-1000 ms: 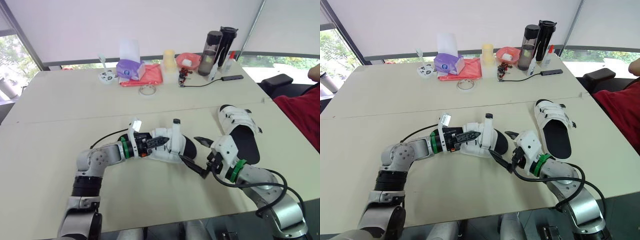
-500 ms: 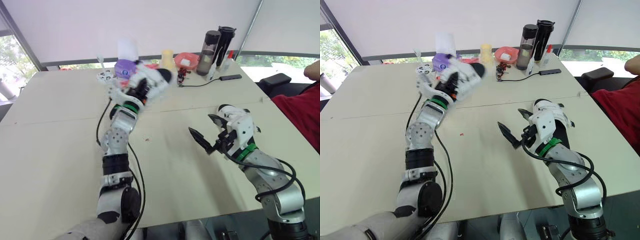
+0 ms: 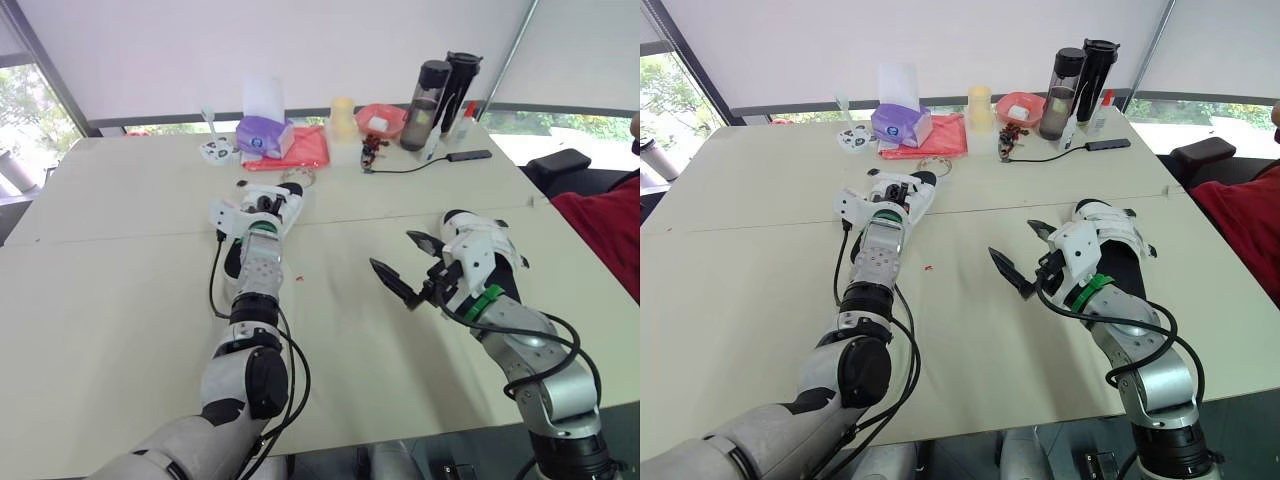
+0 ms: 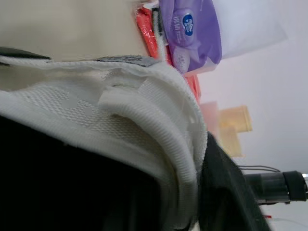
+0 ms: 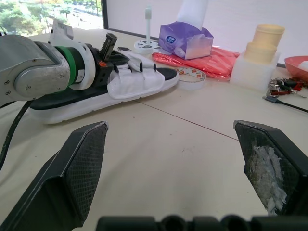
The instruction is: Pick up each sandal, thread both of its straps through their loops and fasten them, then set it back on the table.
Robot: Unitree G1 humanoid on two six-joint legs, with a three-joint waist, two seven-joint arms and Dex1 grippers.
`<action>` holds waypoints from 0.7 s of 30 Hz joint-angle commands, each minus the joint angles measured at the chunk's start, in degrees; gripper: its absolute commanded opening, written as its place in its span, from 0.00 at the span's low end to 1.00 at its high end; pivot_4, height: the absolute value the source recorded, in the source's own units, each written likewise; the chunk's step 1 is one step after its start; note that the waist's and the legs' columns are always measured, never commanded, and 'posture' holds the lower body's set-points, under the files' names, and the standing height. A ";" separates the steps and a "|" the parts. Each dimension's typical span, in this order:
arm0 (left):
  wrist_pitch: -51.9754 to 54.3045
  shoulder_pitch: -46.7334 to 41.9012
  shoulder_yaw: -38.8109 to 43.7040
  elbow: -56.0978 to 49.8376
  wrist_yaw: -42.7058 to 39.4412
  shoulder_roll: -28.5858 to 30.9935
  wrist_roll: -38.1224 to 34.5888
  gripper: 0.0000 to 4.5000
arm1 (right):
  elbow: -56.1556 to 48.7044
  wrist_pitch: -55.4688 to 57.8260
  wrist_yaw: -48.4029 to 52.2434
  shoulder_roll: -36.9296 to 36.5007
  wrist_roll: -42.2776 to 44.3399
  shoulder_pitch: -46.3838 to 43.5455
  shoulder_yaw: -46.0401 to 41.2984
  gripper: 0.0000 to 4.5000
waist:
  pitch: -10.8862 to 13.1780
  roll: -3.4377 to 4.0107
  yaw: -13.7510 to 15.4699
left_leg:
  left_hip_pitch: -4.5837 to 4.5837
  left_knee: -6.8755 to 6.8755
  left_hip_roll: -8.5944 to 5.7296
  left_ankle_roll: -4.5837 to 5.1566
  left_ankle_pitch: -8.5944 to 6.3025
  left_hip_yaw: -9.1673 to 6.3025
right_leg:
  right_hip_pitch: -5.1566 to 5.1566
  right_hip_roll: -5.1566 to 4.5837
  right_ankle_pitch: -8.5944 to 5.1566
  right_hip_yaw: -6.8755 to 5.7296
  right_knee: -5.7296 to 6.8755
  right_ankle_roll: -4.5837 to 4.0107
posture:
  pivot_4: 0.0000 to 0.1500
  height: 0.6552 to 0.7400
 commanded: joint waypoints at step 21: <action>54.08 30.32 -16.88 -60.92 16.06 17.54 -11.09 0.99 | 0.97 -2.28 2.41 -1.21 1.97 3.29 -3.66 1.00 | -0.05 0.09 -0.42 | 0.63 -0.06 0.12 -0.02 0.00 0.04 | 0.36 0.12 -0.02 0.15 0.32 -0.12 | 1.00 1.00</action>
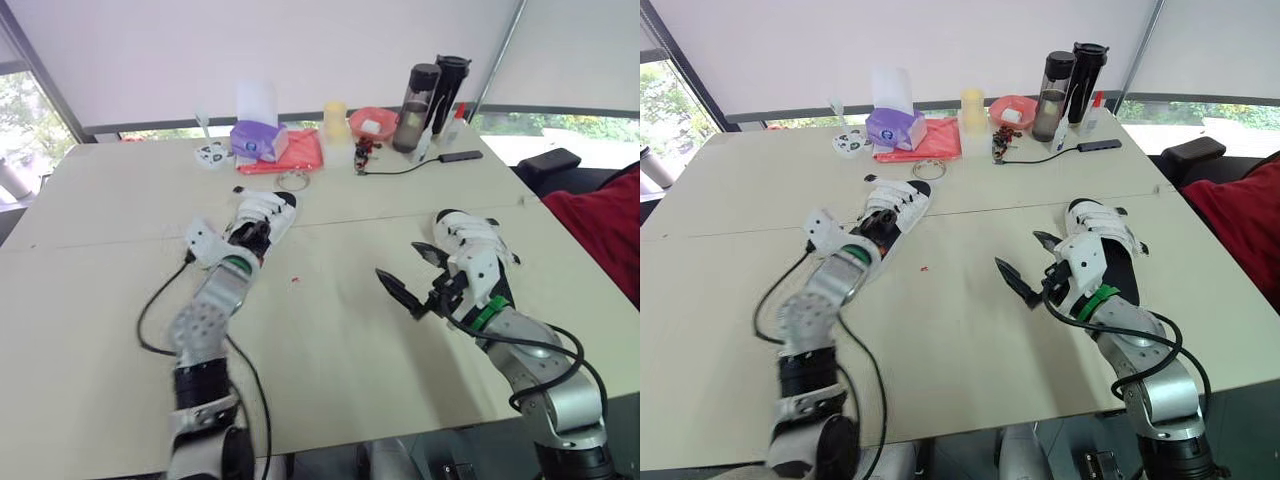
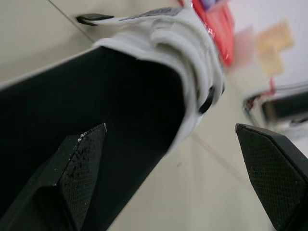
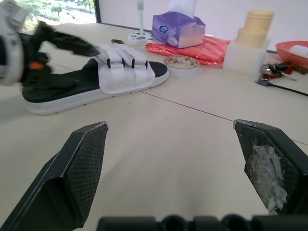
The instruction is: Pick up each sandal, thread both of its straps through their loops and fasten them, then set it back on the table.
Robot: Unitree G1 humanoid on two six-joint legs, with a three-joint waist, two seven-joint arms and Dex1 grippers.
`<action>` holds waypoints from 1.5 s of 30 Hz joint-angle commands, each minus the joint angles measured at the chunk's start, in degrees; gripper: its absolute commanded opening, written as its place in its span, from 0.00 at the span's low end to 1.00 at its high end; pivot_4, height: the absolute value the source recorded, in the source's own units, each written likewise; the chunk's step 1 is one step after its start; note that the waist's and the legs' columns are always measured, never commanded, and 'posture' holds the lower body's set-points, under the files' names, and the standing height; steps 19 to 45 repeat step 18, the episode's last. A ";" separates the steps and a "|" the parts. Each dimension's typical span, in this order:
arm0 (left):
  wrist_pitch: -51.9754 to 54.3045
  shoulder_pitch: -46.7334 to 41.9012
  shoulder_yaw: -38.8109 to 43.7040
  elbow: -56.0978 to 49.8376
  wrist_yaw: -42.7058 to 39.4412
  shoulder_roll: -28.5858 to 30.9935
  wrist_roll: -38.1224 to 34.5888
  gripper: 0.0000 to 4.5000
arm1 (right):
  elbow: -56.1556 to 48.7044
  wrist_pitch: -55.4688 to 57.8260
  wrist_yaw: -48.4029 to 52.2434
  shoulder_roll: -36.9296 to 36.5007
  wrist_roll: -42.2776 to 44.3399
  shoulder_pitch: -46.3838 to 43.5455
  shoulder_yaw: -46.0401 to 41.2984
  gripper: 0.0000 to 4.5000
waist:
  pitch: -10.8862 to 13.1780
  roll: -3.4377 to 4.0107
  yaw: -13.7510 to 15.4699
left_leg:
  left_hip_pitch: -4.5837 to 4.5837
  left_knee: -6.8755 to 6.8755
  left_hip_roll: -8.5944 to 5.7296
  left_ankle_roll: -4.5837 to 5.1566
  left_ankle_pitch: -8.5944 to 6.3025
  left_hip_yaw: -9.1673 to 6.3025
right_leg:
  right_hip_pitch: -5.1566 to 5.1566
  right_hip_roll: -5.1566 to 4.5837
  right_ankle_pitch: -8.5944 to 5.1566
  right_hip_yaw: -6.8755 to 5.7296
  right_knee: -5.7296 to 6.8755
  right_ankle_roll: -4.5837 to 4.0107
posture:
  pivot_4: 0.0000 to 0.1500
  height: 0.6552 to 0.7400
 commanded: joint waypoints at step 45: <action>-9.22 29.81 -17.38 -28.60 -44.72 27.72 10.60 0.99 | 1.97 2.33 6.62 -2.58 7.59 4.68 -3.88 1.00 | -0.15 0.44 0.15 | 0.03 -0.08 0.27 0.10 -0.08 0.73 | -0.14 -0.03 -0.17 0.59 -0.30 -0.52 | 1.00 1.00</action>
